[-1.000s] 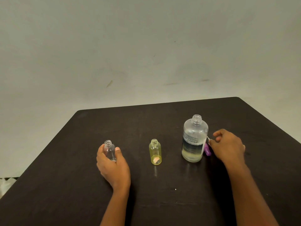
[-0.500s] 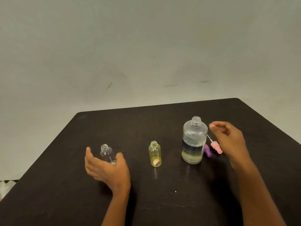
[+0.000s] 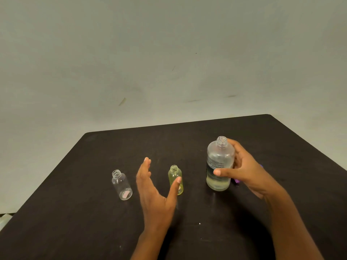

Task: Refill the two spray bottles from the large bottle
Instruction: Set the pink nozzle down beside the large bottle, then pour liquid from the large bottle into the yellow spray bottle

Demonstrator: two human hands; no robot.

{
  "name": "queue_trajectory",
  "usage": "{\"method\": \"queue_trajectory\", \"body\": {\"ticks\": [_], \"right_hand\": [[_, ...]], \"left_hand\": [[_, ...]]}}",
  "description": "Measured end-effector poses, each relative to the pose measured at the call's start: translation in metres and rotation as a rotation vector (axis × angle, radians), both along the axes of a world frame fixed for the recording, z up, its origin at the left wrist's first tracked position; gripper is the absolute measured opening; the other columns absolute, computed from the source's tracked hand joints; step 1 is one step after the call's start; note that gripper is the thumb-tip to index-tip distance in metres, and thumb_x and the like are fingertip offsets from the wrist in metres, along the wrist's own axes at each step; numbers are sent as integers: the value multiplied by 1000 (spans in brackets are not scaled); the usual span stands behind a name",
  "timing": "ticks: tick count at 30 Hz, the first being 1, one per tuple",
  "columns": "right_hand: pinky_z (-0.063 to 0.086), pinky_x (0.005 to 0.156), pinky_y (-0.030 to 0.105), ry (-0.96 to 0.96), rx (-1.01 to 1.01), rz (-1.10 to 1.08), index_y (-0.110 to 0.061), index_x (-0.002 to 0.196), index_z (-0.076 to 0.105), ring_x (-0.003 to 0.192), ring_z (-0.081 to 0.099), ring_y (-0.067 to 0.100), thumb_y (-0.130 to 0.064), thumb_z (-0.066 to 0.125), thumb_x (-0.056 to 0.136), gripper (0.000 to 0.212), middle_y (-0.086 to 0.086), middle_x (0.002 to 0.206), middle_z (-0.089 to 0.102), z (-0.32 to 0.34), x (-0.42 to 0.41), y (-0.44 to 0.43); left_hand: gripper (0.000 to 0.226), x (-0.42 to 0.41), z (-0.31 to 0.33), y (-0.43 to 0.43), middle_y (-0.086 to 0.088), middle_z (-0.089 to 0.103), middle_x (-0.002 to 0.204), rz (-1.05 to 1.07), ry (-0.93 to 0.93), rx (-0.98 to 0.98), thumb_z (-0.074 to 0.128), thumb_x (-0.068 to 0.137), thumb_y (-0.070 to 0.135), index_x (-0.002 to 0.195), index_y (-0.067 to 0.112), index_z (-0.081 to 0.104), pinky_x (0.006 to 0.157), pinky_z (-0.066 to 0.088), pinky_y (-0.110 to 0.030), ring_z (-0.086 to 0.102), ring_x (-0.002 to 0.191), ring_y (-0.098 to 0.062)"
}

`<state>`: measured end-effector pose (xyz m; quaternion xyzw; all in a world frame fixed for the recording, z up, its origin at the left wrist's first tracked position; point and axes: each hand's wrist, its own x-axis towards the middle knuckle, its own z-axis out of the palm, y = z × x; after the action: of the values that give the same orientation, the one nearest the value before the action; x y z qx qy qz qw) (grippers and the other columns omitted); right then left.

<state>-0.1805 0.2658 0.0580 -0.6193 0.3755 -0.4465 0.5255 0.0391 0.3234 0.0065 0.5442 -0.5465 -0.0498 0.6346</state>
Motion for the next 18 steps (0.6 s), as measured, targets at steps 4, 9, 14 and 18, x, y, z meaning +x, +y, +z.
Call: {"method": "queue_trajectory", "body": {"ticks": [4, 9, 14, 18], "right_hand": [[55, 81, 25, 18, -62, -96, -35, 121, 51, 107, 64, 15, -18, 89, 57, 76, -6, 117, 64, -7, 3, -5], [55, 90, 35, 63, -131, -191, -36, 118, 54, 107, 64, 13, -21, 88, 55, 74, -10, 113, 66, -11, 11, -7], [54, 92, 37, 66, -158, -264, -34, 114, 53, 105, 64, 9, -10, 91, 55, 74, -11, 112, 66, -13, 23, -6], [52, 93, 34, 85, -209, -351, -35, 111, 52, 106, 61, 7, -15, 93, 54, 73, -13, 114, 63, -15, 34, -5]], "left_hand": [[96, 0, -6, 0, 16, 41, 138, -85, 86, 208, 80, 63, 48, 140, 46, 23, 100, 37, -14, 40, 126, 4], [60, 1, -13, -4, 15, 58, 120, -99, 119, 325, 82, 70, 31, 121, 34, 53, 85, 44, -16, 56, 108, -1], [38, 0, -7, -1, 21, 65, 99, -92, 146, 313, 82, 72, 22, 99, 39, 60, 81, 47, -14, 58, 95, 9], [41, -3, -4, -1, 22, 66, 94, -89, 154, 280, 80, 74, 18, 96, 44, 58, 78, 43, -4, 59, 95, 9]]}}
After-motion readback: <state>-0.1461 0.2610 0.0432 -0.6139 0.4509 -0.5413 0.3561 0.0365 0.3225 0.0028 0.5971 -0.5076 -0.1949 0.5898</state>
